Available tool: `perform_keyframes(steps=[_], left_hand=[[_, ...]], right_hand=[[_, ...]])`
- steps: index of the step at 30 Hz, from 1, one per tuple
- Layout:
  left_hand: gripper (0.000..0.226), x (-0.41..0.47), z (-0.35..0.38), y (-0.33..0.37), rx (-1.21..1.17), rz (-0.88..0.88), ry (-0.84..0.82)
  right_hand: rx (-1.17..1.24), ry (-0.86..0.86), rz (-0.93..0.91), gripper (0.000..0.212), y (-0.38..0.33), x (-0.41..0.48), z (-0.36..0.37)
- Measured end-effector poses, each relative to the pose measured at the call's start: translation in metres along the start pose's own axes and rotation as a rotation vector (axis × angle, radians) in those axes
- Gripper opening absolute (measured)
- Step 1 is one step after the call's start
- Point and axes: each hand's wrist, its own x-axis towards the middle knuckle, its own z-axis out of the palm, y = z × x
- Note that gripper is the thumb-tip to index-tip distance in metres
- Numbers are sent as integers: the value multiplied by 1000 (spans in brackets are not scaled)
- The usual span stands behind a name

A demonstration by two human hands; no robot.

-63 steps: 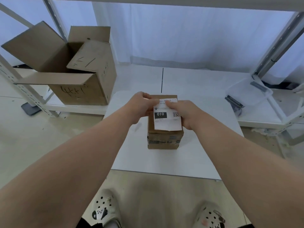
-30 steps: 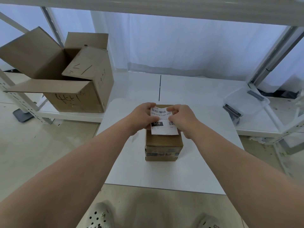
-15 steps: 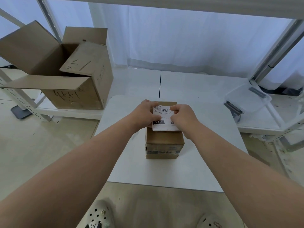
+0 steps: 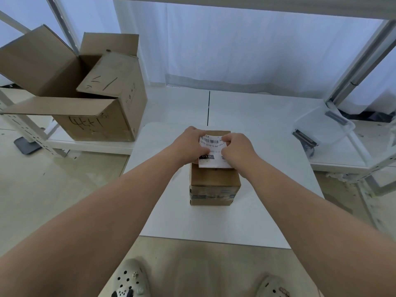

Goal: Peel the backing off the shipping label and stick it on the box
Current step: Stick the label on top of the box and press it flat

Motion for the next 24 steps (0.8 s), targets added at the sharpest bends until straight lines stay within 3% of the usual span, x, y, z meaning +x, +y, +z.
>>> perform_keyframes(steps=[6, 17, 24], left_hand=[[57, -2, 0, -3, -151, 35, 37], [60, 5, 0, -4, -40, -18, 19], [45, 2, -3, 6, -58, -26, -7]], right_hand=[[-4, 17, -36, 50, 2, 0, 1], [7, -5, -20, 51, -4, 2, 0], [79, -41, 48, 49, -10, -2, -1]])
